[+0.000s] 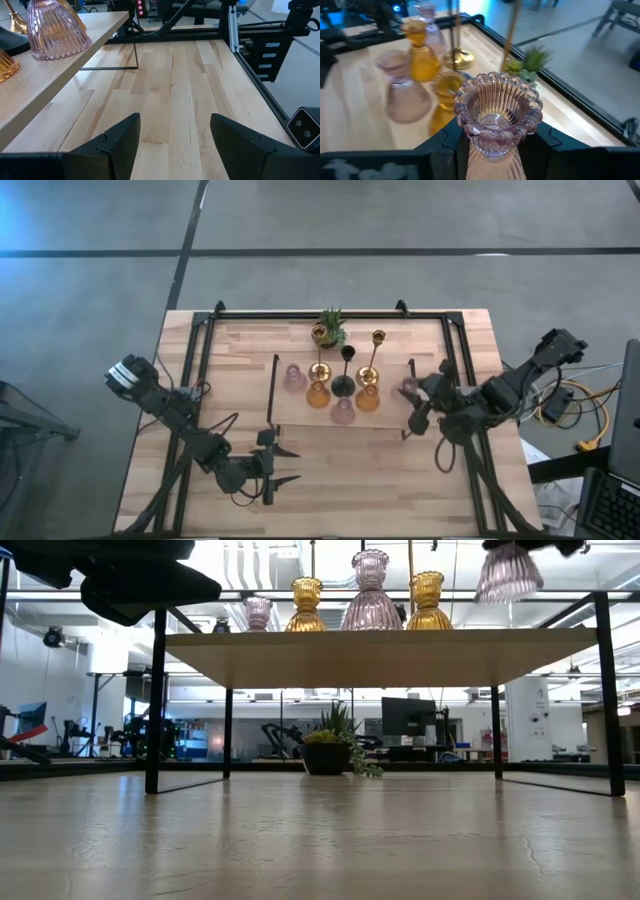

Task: Pick & Place candle stick holders
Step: Put the pink glass candle holder on the shelf, then return to Home Position

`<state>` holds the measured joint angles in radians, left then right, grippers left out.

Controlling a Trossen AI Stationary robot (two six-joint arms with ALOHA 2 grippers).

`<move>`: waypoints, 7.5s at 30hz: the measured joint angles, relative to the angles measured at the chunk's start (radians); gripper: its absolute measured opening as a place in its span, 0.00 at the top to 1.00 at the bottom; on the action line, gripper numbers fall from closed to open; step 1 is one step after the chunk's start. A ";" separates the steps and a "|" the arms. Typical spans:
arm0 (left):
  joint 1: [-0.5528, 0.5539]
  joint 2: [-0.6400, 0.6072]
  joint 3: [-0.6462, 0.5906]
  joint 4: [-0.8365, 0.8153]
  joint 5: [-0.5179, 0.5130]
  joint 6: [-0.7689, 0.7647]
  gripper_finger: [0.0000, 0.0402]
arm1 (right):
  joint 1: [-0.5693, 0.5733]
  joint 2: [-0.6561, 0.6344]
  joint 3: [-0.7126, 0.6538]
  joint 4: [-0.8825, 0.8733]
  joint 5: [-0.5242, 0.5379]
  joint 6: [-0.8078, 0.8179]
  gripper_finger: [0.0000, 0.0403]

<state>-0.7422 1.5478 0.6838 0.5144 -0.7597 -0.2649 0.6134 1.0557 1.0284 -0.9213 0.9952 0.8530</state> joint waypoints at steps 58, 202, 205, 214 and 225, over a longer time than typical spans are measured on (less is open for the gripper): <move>0.000 0.000 0.000 0.000 0.000 0.000 0.39 | -0.304 -0.149 -0.385 0.578 -0.237 -0.360 0.70; 0.001 0.000 0.000 -0.002 0.000 0.000 0.39 | -0.159 -0.463 -0.396 0.945 -0.960 -0.444 0.19; 0.001 0.000 0.000 -0.002 0.000 0.000 0.39 | -0.131 -0.509 -0.396 0.892 -0.931 -0.476 0.19; 0.000 0.000 0.000 -0.003 0.000 0.000 0.39 | -0.122 -0.740 -0.396 0.734 -0.873 -0.546 0.19; 0.000 0.000 0.000 -0.003 0.000 0.000 0.39 | -0.123 -0.988 -0.396 0.439 -0.679 -0.665 0.31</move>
<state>-0.7418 1.5480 0.6838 0.5117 -0.7597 -0.2653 0.4908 0.0677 0.6323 -0.4823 0.3165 0.1883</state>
